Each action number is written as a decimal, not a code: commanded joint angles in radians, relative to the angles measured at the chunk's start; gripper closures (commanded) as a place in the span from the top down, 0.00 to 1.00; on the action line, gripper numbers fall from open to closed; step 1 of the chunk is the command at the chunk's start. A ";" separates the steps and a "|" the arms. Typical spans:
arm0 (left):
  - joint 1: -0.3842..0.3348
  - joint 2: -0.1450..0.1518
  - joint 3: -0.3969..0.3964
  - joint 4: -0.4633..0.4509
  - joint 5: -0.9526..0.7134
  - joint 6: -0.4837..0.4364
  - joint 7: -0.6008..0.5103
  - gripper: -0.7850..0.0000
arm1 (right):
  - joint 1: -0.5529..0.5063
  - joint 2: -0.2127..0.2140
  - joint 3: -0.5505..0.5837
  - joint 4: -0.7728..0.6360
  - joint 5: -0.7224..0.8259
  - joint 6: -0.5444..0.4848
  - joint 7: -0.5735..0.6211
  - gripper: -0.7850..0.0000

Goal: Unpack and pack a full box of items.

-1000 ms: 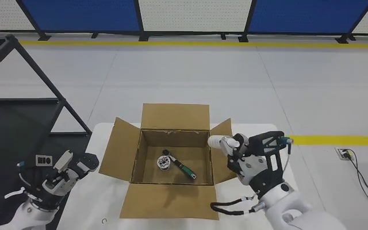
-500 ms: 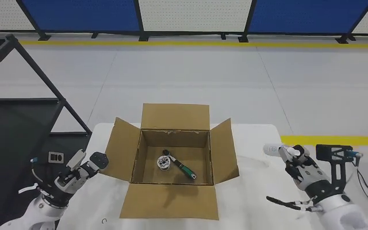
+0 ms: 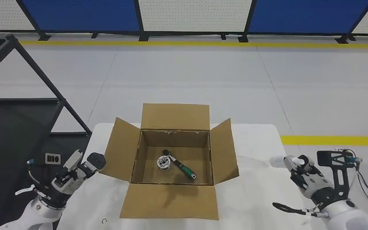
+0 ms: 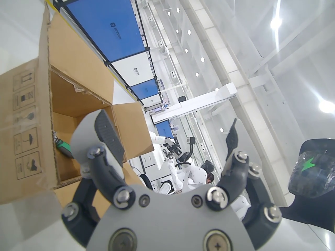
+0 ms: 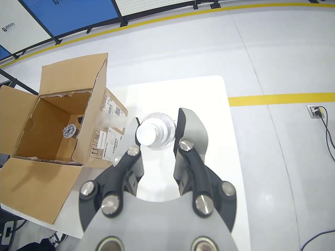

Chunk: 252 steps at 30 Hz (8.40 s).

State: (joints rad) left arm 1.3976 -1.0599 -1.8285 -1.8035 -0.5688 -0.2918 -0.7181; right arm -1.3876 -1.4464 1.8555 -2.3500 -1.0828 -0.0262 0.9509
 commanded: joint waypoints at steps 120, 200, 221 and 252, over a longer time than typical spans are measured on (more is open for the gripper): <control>0.139 -0.003 -0.127 0.050 -0.090 0.004 0.003 1.00 | 0.898 -0.052 -1.050 0.782 -0.075 -0.010 0.210 1.00; 0.184 -0.014 -0.111 -0.004 -0.067 0.011 0.002 1.00 | 1.254 -0.523 -1.302 2.114 0.335 0.078 -0.233 0.00; 0.143 -0.014 -0.048 -0.019 -0.020 0.042 -0.027 1.00 | 1.248 -0.430 -1.220 1.911 0.261 0.058 -0.301 0.00; 0.112 -0.010 -0.104 0.023 -0.018 0.075 0.029 1.00 | 0.454 -0.104 -0.720 0.388 -0.209 -0.066 0.097 0.00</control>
State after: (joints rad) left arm 1.5095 -1.0696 -1.9327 -1.7808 -0.5870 -0.2169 -0.6888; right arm -0.9339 -1.5508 1.1356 -1.9621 -1.2918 -0.0921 1.0482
